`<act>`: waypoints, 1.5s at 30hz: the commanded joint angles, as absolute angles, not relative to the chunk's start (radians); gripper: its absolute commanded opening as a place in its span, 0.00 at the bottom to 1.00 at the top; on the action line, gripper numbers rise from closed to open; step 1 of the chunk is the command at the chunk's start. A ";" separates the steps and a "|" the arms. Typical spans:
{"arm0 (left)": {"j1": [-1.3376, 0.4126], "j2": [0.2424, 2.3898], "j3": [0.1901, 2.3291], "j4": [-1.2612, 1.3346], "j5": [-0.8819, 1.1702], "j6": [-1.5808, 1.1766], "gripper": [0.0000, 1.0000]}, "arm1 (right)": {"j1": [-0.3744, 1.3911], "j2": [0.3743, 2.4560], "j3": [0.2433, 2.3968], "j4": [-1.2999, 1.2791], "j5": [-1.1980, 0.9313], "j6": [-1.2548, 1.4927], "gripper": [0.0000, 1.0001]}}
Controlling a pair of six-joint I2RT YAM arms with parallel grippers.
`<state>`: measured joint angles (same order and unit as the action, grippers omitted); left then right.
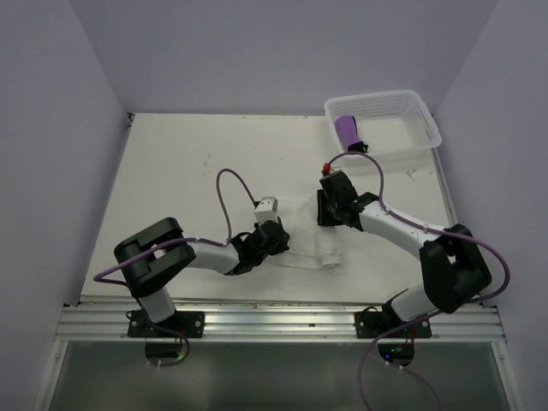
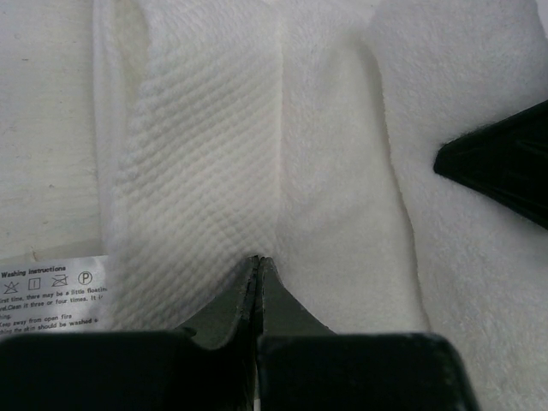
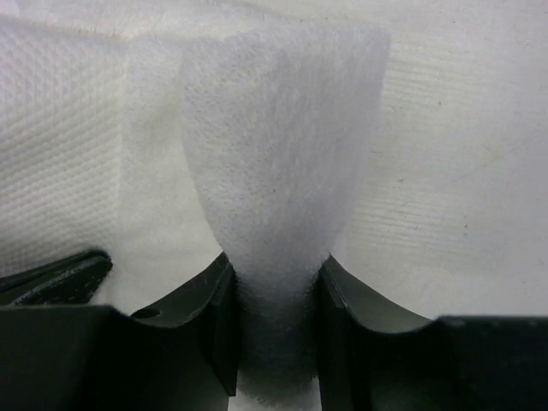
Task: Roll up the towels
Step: Roll the towel
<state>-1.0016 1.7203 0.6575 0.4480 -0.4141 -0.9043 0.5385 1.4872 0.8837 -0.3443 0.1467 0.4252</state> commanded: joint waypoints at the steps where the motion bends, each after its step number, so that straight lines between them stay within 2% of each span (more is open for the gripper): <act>1: -0.999 1.758 0.641 0.368 -0.377 -0.916 0.00 | 0.552 1.505 0.948 -0.391 0.264 0.466 0.31; 2: -0.999 1.758 0.640 0.368 -0.374 -0.917 0.00 | 0.557 1.506 0.956 -0.402 0.276 0.471 0.24; 11: -0.999 1.747 0.620 0.354 -0.380 -0.937 0.00 | 0.569 1.519 0.994 -0.495 0.416 0.534 0.01; 19: -1.000 1.707 0.588 0.376 -0.370 -0.957 0.00 | 0.624 1.638 1.078 -0.557 0.465 0.617 0.00; 31: -1.017 1.587 0.534 0.391 -0.403 -0.956 0.00 | 0.713 1.810 1.203 -0.687 0.542 0.733 0.08; 34: -1.038 1.468 0.470 0.423 -0.446 -0.947 0.09 | 0.719 1.821 1.213 -0.698 0.532 0.745 0.09; 37: -1.081 1.344 0.396 0.524 -0.475 -0.872 0.31 | 0.719 1.825 1.224 -0.707 0.512 0.755 0.09; 38: -1.101 1.319 0.379 0.561 -0.483 -0.839 0.42 | 0.721 1.825 1.229 -0.709 0.500 0.759 0.09; 41: -1.186 1.281 0.351 0.730 -0.480 -0.679 0.60 | 0.724 1.830 1.249 -0.722 0.483 0.765 0.09; 45: -1.223 1.368 0.417 0.796 -0.370 -0.583 0.70 | 0.735 1.836 1.264 -0.733 0.468 0.773 0.09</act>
<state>-1.2064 1.3148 0.3653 0.6476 -0.4133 -0.7307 0.7204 1.8015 1.2411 -0.7204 0.5282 0.7158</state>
